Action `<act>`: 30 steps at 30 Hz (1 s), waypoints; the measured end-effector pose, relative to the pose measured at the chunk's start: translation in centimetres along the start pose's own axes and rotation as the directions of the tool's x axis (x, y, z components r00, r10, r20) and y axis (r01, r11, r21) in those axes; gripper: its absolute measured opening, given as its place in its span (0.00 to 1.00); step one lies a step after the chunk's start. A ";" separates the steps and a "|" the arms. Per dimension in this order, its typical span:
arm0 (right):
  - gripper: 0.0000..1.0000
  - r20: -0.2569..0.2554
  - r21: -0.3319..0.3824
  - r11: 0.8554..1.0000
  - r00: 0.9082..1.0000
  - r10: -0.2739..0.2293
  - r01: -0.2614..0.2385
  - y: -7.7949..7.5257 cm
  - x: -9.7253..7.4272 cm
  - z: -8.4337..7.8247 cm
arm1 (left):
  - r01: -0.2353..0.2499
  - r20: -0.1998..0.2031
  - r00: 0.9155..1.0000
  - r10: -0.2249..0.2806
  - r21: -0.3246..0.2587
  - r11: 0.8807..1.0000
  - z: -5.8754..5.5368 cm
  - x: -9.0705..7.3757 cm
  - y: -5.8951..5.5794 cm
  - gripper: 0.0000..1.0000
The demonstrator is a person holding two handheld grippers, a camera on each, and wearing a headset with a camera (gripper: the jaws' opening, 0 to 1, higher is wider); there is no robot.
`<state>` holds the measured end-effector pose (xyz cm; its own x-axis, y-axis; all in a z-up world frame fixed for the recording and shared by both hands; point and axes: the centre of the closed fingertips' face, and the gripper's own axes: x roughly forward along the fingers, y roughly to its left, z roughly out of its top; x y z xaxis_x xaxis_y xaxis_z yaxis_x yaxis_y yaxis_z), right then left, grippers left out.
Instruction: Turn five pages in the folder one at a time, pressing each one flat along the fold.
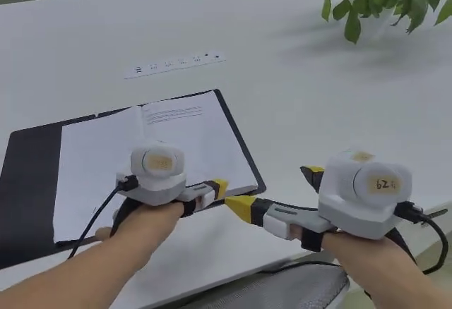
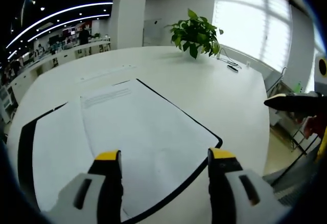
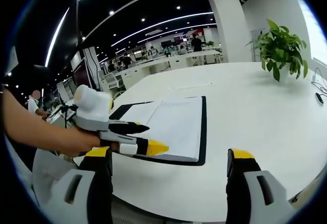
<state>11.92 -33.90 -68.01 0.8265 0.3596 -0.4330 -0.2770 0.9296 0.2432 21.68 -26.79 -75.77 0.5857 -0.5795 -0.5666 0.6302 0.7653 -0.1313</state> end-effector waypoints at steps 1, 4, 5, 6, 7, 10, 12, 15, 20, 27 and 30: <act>0.92 0.001 0.002 1.000 1.000 0.000 0.000 0.0 0.0 0.0 | -0.003 0.005 1.000 0.003 -0.003 1.000 0.0 0.2 0.0 0.68; 0.91 -0.001 0.019 1.000 1.000 0.000 0.000 -0.2 0.2 -0.2 | 0.000 0.034 0.999 0.001 -0.022 1.000 0.3 1.2 -0.5 0.68; 0.91 -0.002 0.020 1.000 1.000 0.001 -0.001 -0.3 0.2 -0.3 | 0.003 0.043 0.999 -0.003 -0.022 1.000 0.4 1.4 -0.7 0.68; 0.91 -0.003 0.019 1.000 1.000 0.001 -0.001 -0.3 0.3 -0.3 | 0.001 0.044 0.999 0.000 -0.019 1.000 0.4 1.8 -0.9 0.67; 0.91 -0.008 0.021 1.000 1.000 0.001 -0.001 -0.3 0.4 -0.4 | 0.000 0.046 0.999 0.001 -0.017 1.000 0.3 2.0 -1.0 0.67; 0.91 -0.012 0.026 1.000 1.000 0.001 -0.001 -0.5 0.5 -0.5 | -0.016 0.053 0.998 0.017 -0.017 1.000 0.1 2.6 -1.1 0.65; 0.90 -0.012 0.027 1.000 1.000 0.002 -0.002 -0.5 0.5 -0.5 | -0.040 0.039 0.998 0.041 -0.014 0.999 -0.7 3.0 -0.9 0.63; 0.90 -0.017 0.034 0.999 1.000 -0.001 0.002 -0.7 0.5 -0.7 | -0.070 0.062 0.996 0.065 0.069 0.995 -0.9 3.2 -0.9 0.61; 0.89 -0.031 0.044 0.999 1.000 -0.008 0.009 -1.1 0.6 -1.2 | -0.090 0.095 0.992 0.084 0.060 0.994 -0.8 3.3 -0.6 0.58; 0.89 -0.048 0.049 0.999 0.999 -0.007 0.009 -1.2 0.8 -1.8 | -0.102 0.139 0.986 0.097 0.031 0.994 -0.6 3.2 0.1 0.46; 0.89 -0.052 0.050 0.999 0.999 -0.005 0.007 -1.3 0.9 -1.9 | -0.108 0.151 0.983 0.102 0.037 0.993 -0.4 3.0 0.6 0.38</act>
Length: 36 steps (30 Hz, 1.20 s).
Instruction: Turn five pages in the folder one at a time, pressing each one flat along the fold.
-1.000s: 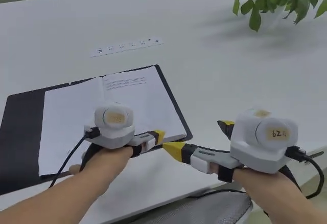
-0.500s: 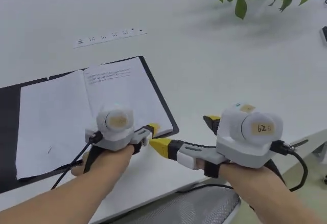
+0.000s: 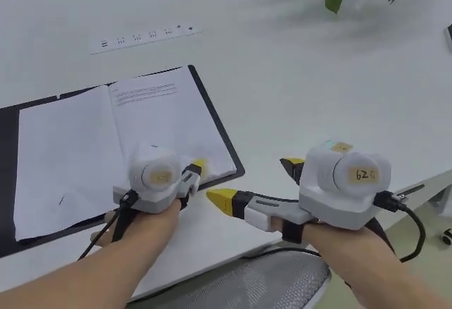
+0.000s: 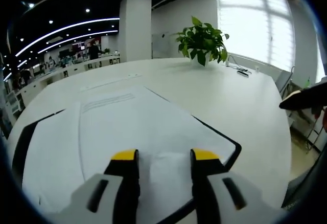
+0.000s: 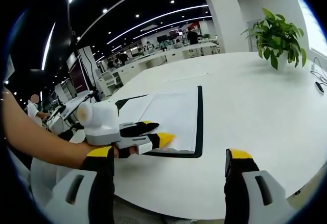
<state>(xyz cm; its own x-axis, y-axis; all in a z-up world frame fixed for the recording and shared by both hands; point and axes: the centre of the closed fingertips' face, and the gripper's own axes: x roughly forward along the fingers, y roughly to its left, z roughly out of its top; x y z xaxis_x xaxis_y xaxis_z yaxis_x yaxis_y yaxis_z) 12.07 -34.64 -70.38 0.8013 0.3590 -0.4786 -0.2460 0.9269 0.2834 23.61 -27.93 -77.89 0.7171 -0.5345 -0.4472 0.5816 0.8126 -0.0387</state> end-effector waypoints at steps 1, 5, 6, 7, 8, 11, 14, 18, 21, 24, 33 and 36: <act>0.89 -0.003 0.000 1.000 1.000 -0.001 0.001 0.0 0.0 -0.1 | 0.004 0.002 1.000 -0.004 0.004 1.000 0.0 0.0 0.0 0.37; 0.89 -0.010 0.000 1.000 1.000 0.002 -0.002 -0.1 0.3 -0.1 | 0.006 0.013 1.000 -0.006 0.006 1.000 0.1 -0.2 0.1 0.34; 0.89 -0.009 0.000 1.000 1.000 0.002 -0.002 -0.2 0.3 -0.1 | 0.004 0.014 1.000 -0.004 0.003 1.000 0.2 -0.2 0.1 0.32; 0.89 -0.010 0.001 1.000 1.000 0.003 -0.003 -0.2 0.4 0.0 | 0.001 0.016 1.000 -0.001 0.002 1.000 0.2 -0.1 0.2 0.31; 0.88 -0.009 0.003 1.000 1.000 0.005 -0.005 -0.2 0.4 0.0 | 0.001 0.013 1.000 -0.001 -0.002 1.000 0.1 -0.2 0.3 0.30; 0.88 -0.013 0.003 1.000 1.000 0.013 -0.013 -0.2 0.8 0.1 | -0.002 0.011 1.000 0.002 -0.011 1.000 0.2 -0.1 0.4 0.25; 0.87 -0.020 0.004 1.000 0.999 0.027 -0.027 -0.2 1.4 0.3 | -0.021 0.000 1.000 0.021 -0.040 0.999 0.2 -0.2 1.3 0.15; 0.80 -0.031 0.030 0.997 0.997 0.069 -0.068 0.4 2.5 0.5 | 0.006 -0.010 1.000 -0.006 -0.031 1.000 0.1 0.0 1.1 0.11; 0.73 -0.043 0.102 0.987 0.991 0.125 -0.120 1.3 3.4 0.6 | 0.013 -0.012 1.000 -0.013 -0.047 0.999 0.1 0.0 0.9 0.09; 0.68 -0.037 0.137 0.979 0.986 0.160 -0.153 2.0 4.4 0.9 | 0.012 -0.008 1.000 -0.013 -0.049 0.999 0.0 -0.1 0.7 0.08; 0.51 -0.071 0.333 0.928 0.977 0.201 -0.166 2.4 6.6 -0.3 | 0.014 0.004 1.000 -0.014 -0.048 0.999 0.0 0.0 0.9 0.08; 0.50 -0.073 0.371 0.913 0.975 0.209 -0.168 2.5 6.9 -0.5 | 0.015 0.006 1.000 -0.014 -0.051 0.999 0.0 0.0 0.9 0.08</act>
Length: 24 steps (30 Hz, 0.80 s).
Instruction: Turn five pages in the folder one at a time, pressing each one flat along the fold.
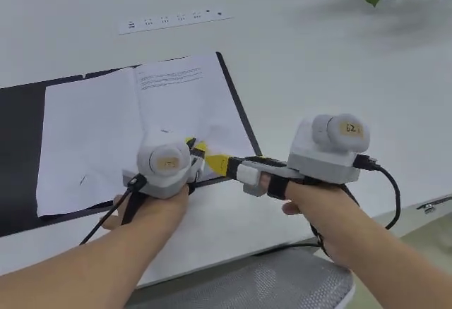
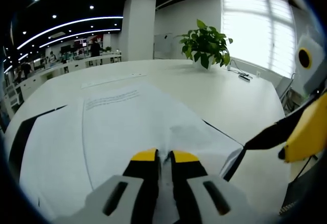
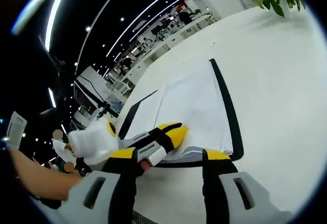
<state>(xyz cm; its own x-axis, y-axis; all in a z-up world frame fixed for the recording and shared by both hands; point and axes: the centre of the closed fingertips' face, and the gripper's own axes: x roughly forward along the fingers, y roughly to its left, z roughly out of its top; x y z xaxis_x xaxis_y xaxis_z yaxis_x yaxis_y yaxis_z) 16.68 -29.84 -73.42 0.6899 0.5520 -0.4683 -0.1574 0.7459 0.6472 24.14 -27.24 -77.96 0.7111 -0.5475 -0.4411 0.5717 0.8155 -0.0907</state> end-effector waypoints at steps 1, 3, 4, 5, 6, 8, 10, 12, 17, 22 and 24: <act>0.49 -0.004 0.010 1.000 1.000 0.004 -0.004 0.0 0.1 -0.1 | 0.000 0.001 1.000 0.000 0.000 1.000 0.0 0.0 0.0 0.08; 0.49 -0.001 0.026 1.000 1.000 0.003 -0.003 -0.2 0.4 -0.1 | 0.000 0.002 1.000 0.000 -0.002 1.000 0.0 0.1 0.1 0.08; 0.48 -0.007 0.041 0.999 1.000 0.006 -0.005 -0.2 0.5 -0.3 | 0.000 0.002 1.000 0.000 -0.002 1.000 0.0 0.0 0.0 0.08; 0.48 -0.004 0.045 0.999 1.000 0.006 -0.006 -0.3 0.6 -0.3 | 0.000 0.002 1.000 0.000 -0.002 1.000 0.0 0.1 0.0 0.08; 0.48 0.003 0.048 0.999 1.000 0.003 -0.003 -0.4 0.7 -0.2 | 0.000 0.003 1.000 0.000 -0.002 1.000 0.0 0.0 0.0 0.08; 0.48 0.010 0.076 0.997 1.000 0.005 -0.006 -0.4 0.9 -0.1 | 0.001 0.004 1.000 -0.001 -0.002 1.000 0.0 0.0 0.0 0.08; 0.48 0.026 0.093 0.996 1.000 -0.001 -0.001 -0.6 1.1 0.2 | 0.001 0.005 1.000 -0.001 -0.001 1.000 0.0 0.1 0.0 0.08; 0.46 0.020 0.114 0.993 1.000 -0.010 0.008 -1.0 1.4 0.1 | 0.000 0.006 1.000 0.000 -0.002 1.000 0.0 0.1 0.1 0.08; 0.42 0.042 0.193 0.979 0.997 -0.067 0.058 -2.1 1.9 0.3 | 0.001 0.007 1.000 -0.001 -0.004 1.000 0.0 0.2 0.1 0.08; 0.30 0.064 0.264 0.960 0.991 -0.115 0.094 -3.3 1.9 0.5 | 0.001 0.007 1.000 -0.001 -0.005 1.000 0.0 0.2 0.1 0.08; 0.23 0.068 0.277 0.953 0.986 -0.151 0.127 -4.1 1.9 0.6 | 0.002 0.007 1.000 -0.002 -0.003 1.000 0.0 0.2 0.1 0.08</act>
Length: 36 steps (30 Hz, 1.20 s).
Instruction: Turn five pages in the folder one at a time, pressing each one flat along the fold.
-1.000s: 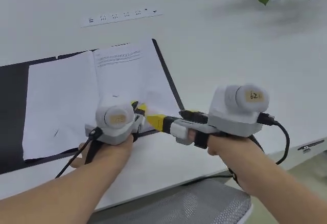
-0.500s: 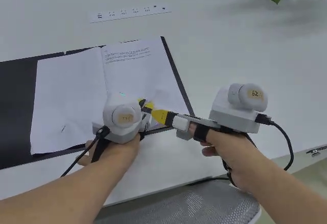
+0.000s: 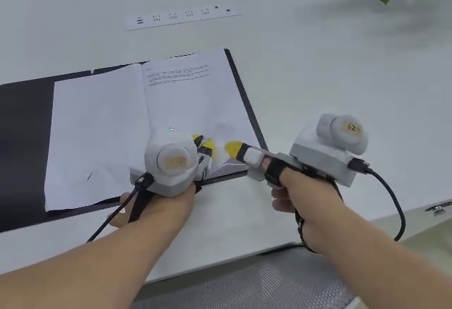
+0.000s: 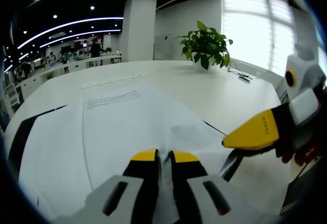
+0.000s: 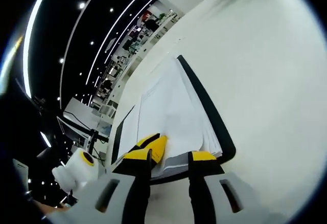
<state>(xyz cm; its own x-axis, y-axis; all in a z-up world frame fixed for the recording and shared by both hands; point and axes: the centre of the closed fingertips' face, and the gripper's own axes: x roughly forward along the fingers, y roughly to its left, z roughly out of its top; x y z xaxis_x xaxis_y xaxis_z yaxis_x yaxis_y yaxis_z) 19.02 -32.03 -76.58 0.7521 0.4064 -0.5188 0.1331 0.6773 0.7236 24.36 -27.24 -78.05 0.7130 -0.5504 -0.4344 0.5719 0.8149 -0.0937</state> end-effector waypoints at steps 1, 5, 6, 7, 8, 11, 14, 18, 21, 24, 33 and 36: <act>0.19 0.001 0.012 1.000 1.000 -0.007 0.007 -0.2 0.0 0.0 | 0.000 0.000 1.000 0.000 -0.001 1.000 0.0 0.0 0.0 0.08; 0.03 0.012 0.070 0.997 0.999 -0.032 0.031 -1.1 0.1 0.0 | 0.000 -0.001 1.000 0.000 0.001 1.000 0.0 0.0 0.0 0.08; 0.00 0.023 0.089 0.995 0.999 -0.047 0.045 -1.3 0.1 0.1 | 0.000 -0.002 1.000 0.000 0.001 1.000 0.0 0.0 0.0 0.08; 0.00 0.019 0.097 0.994 0.998 -0.056 0.054 -1.5 0.1 0.0 | 0.000 -0.003 1.000 0.000 0.000 1.000 0.0 0.0 0.0 0.08; 0.00 0.015 0.099 0.994 0.998 -0.053 0.051 -1.4 0.1 -0.2 | 0.000 -0.004 1.000 0.000 0.002 1.000 0.0 0.0 0.0 0.08; 0.00 0.026 0.149 0.987 0.998 -0.064 0.060 -1.6 0.2 -0.3 | -0.001 -0.009 1.000 0.001 0.002 1.000 0.0 0.0 0.0 0.08; 0.00 0.051 0.219 0.975 0.997 -0.060 0.048 -1.6 0.2 -0.1 | -0.004 -0.018 1.000 0.004 -0.001 1.000 0.1 0.1 0.0 0.09; 0.00 0.065 0.208 0.976 0.995 -0.076 0.061 -2.0 -0.2 -0.2 | -0.003 -0.037 0.999 0.002 -0.029 1.000 0.2 0.0 -0.1 0.12; 0.00 0.081 0.213 0.976 0.994 -0.070 0.051 -1.8 -0.5 0.2 | 0.044 -0.053 0.998 -0.046 -0.035 0.998 0.1 -0.4 -0.8 0.20; 0.00 0.093 0.198 0.979 0.994 -0.058 0.038 -1.2 -0.8 0.5 | 0.057 -0.075 0.995 -0.062 -0.067 0.996 0.1 -1.0 -0.9 0.25; 0.00 0.141 0.107 0.994 0.990 0.018 -0.033 2.5 -2.4 1.8 | 0.112 -0.026 0.993 -0.114 -0.063 0.992 2.3 -4.9 -0.8 0.30; 0.00 0.152 0.089 0.994 0.987 0.042 -0.056 3.9 -2.7 2.0 | 0.103 -0.007 0.995 -0.104 -0.051 0.993 3.2 -6.3 0.0 0.31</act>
<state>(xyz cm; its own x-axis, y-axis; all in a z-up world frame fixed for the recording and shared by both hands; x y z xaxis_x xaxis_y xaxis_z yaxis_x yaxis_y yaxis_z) 18.78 -31.72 -71.49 0.8466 0.3363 -0.4125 0.1477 0.5961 0.7892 21.14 -24.30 -72.45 0.6471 -0.6306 -0.4284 0.6211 0.7620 -0.1835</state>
